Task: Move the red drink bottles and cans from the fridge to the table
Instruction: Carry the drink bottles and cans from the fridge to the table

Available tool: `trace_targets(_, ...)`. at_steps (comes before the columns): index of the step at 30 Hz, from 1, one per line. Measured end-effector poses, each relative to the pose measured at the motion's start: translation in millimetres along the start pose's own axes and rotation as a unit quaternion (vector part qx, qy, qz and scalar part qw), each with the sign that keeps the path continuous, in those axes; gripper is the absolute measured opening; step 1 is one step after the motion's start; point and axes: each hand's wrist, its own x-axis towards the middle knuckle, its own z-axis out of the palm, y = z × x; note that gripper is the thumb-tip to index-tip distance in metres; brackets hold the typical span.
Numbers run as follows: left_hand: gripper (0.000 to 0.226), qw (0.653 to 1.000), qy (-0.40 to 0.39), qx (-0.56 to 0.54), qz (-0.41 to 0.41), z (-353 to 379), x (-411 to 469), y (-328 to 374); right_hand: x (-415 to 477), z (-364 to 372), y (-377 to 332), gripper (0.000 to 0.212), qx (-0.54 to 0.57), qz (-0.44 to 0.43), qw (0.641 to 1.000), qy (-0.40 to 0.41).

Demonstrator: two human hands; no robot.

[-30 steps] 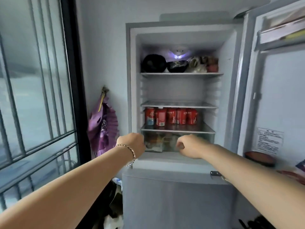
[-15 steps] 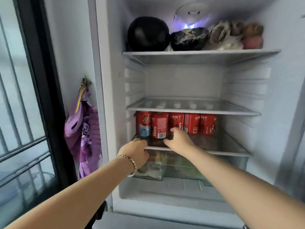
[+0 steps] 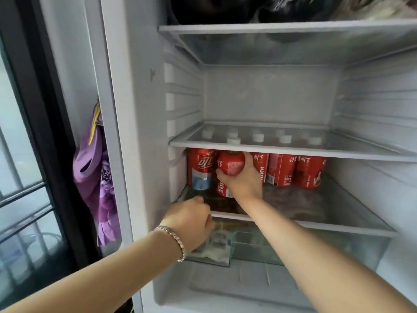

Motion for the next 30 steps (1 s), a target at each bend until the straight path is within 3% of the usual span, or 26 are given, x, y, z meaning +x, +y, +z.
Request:
trace_targets(6, 0.032, 0.999, 0.032, 0.000, -0.005, 8, 3, -3, -35, -35, 14, 0.088, -0.024, -0.011, 0.997, 0.074)
trace_targets(9, 0.032, 0.999, 0.030, 0.026, -0.006, 7, 5, 0, -46, -55, 23, 0.084, -0.002, -0.002, 0.990, 0.139)
trace_targets(13, 0.028, 0.999, 0.023, 0.045, -0.014, -3, 6, 5, -53, -71, 30, 0.081, 0.009, 0.000, 0.987, 0.163)
trace_targets(15, 0.028, 0.999, 0.028, 0.001, -0.023, -13, 11, 7, -56, -75, 30, 0.082, -0.006, -0.003, 0.986, 0.164)
trace_targets(17, 0.025, 0.990, 0.052, -0.132, -0.020, -24, 20, 13, -62, -78, 29, 0.084, -0.013, -0.018, 0.987, 0.161)
trace_targets(21, 0.035, 0.918, 0.153, -0.360, 0.069, -50, 29, 35, -76, -79, 31, 0.085, -0.006, -0.098, 0.985, 0.139)
trace_targets(22, 0.045, 0.916, 0.170, -0.348, 0.105, -55, 29, 41, -78, -77, 30, 0.084, -0.011, -0.121, 0.983, 0.137)
trace_targets(24, 0.058, 0.939, 0.213, -0.215, 0.163, -59, 30, 52, -78, -74, 26, 0.084, -0.057, -0.163, 0.976, 0.132)
trace_targets(27, 0.034, 0.950, 0.248, -0.071, 0.174, -58, 37, 62, -74, -73, 19, 0.090, -0.103, -0.171, 0.979, 0.036)
trace_targets(30, 0.020, 0.957, 0.230, -0.067, 0.162, -57, 48, 63, -68, -88, 13, 0.091, 0.047, -0.098, 0.985, -0.135)
